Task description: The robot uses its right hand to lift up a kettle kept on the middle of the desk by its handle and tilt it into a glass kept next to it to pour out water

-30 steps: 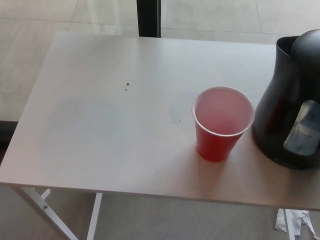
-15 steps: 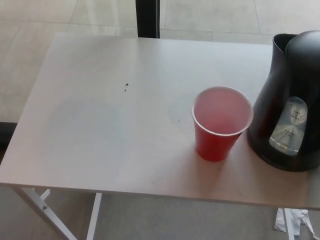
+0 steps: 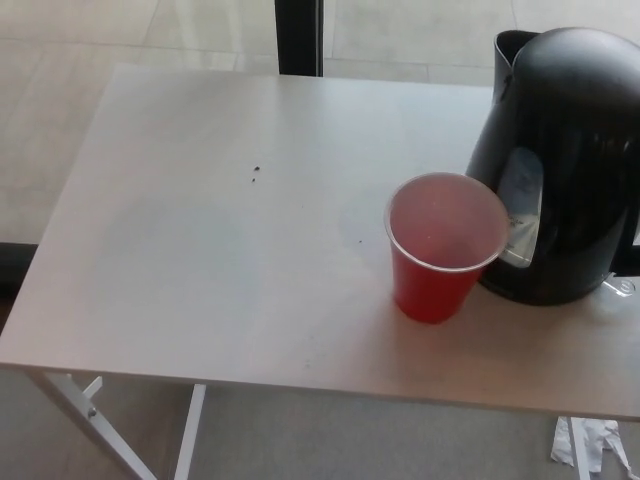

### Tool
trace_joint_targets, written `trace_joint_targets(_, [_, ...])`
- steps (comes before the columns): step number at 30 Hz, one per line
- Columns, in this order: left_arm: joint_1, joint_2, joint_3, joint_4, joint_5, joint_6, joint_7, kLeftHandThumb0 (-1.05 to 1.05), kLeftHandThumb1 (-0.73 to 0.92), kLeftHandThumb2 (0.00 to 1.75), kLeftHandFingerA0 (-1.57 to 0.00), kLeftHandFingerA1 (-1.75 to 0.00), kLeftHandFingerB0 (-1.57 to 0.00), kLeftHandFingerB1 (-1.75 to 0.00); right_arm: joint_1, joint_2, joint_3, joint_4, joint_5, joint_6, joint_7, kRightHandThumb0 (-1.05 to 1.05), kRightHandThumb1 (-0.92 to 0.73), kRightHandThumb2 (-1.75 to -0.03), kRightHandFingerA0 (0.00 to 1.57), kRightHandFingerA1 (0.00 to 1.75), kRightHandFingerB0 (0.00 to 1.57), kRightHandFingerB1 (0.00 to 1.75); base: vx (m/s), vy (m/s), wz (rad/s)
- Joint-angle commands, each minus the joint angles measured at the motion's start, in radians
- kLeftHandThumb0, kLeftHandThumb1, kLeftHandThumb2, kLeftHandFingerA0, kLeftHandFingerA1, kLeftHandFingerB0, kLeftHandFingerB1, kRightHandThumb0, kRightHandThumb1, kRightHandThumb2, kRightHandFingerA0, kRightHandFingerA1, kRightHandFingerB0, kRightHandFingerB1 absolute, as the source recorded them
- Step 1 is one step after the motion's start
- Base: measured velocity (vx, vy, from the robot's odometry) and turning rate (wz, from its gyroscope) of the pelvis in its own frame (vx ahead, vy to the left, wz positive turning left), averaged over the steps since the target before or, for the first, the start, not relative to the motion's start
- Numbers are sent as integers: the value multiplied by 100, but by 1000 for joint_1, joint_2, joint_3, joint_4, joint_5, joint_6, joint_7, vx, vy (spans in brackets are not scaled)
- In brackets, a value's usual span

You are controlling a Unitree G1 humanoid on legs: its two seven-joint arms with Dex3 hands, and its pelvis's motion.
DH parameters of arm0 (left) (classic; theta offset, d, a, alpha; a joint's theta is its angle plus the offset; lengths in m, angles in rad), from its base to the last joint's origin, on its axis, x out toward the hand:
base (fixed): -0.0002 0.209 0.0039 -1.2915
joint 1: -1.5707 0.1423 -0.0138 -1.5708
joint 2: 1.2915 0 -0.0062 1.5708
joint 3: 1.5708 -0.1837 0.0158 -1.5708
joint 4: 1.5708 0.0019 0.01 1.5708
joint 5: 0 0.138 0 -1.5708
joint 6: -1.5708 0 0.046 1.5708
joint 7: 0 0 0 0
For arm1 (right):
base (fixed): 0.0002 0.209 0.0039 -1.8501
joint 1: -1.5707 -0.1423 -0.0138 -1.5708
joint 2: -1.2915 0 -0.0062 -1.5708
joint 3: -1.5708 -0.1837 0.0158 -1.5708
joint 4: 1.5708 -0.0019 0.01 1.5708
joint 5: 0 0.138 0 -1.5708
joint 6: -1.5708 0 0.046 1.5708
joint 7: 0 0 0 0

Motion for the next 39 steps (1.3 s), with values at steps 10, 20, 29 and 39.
trace_joint_targets(10, [13,-3,2,2,-2,-18,7,-80,86,65,-51,-58,-36,-52,60,-53,-95,-72,82,-73,-85,-91,-53,-71,0,0,0,0,0,0,0])
trace_joint_targets(20, [26,-9,9,-5,-9,-21,6,-78,87,66,-50,-60,-37,-55,306,-129,-429,-201,213,30,-29,-103,-63,-98,0,22,0,0,0,0,0])
trace_joint_targets(29, [26,-15,25,26,-18,-21,11,-79,86,65,-49,-56,-35,-51,560,-107,-780,64,343,-73,10,-92,-54,-79,0,20,0,1,0,0,0])
trace_joint_targets(39, [42,-18,31,20,-21,-26,10,-78,87,65,-50,-56,-35,-51,427,-110,-922,277,386,-64,-206,-74,-43,-75,0,23,12,0,0,0,0])
